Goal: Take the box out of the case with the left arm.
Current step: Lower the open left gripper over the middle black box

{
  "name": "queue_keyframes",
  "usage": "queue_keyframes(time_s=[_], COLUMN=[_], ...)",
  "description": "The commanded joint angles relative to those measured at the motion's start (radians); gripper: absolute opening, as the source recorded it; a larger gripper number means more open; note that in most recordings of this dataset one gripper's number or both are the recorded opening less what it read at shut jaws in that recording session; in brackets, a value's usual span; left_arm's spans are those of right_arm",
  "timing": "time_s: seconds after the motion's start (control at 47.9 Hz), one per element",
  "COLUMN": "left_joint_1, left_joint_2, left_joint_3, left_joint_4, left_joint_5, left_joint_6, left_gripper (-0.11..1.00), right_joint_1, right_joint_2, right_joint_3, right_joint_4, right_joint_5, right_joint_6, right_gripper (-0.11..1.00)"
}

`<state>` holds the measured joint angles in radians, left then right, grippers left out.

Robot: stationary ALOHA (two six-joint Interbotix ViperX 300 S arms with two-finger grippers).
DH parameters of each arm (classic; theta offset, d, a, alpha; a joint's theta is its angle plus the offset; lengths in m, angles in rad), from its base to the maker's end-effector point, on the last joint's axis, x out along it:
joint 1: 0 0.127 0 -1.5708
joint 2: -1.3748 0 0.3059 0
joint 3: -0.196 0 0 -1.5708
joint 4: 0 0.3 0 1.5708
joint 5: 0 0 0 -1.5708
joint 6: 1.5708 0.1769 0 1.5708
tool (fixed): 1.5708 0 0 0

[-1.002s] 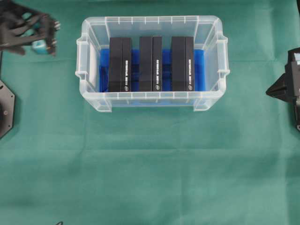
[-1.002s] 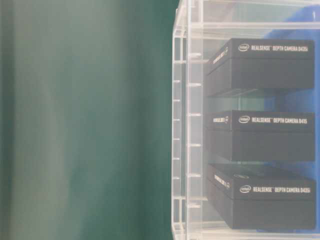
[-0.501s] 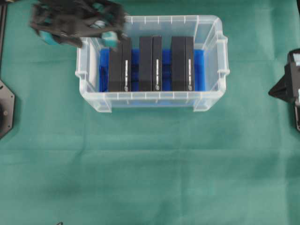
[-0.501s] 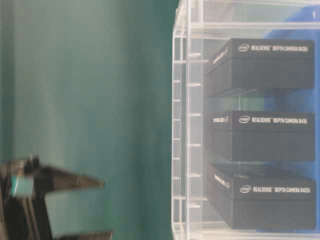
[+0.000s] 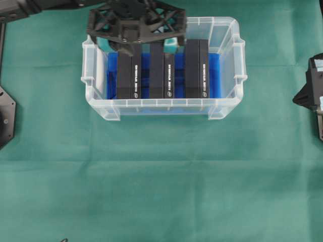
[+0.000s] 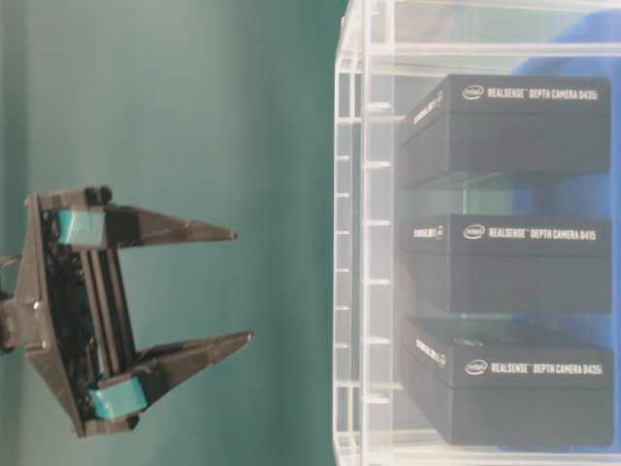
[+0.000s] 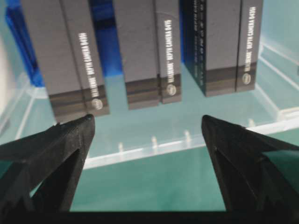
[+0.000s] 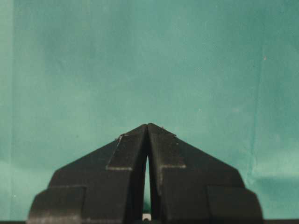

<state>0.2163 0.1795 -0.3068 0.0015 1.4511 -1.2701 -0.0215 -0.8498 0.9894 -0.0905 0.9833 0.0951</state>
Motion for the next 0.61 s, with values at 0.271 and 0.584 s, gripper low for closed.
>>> queue_keyframes(time_s=[0.271,0.584], left_joint_1=[-0.006,-0.008], left_joint_2=[0.031,0.054], left_joint_3=[-0.063,-0.067], left_joint_4=[0.020,0.029], left_joint_5=[0.002,-0.009], left_joint_6=[0.000,0.006], left_gripper=[0.97,0.97], right_joint_1=[-0.002,-0.002], right_joint_2=[0.003,0.003], right_joint_3=[-0.025,-0.023], right_joint_4=[-0.002,-0.002], right_joint_5=[0.003,0.011], right_joint_6=[-0.002,-0.002], right_gripper=[0.07,0.07])
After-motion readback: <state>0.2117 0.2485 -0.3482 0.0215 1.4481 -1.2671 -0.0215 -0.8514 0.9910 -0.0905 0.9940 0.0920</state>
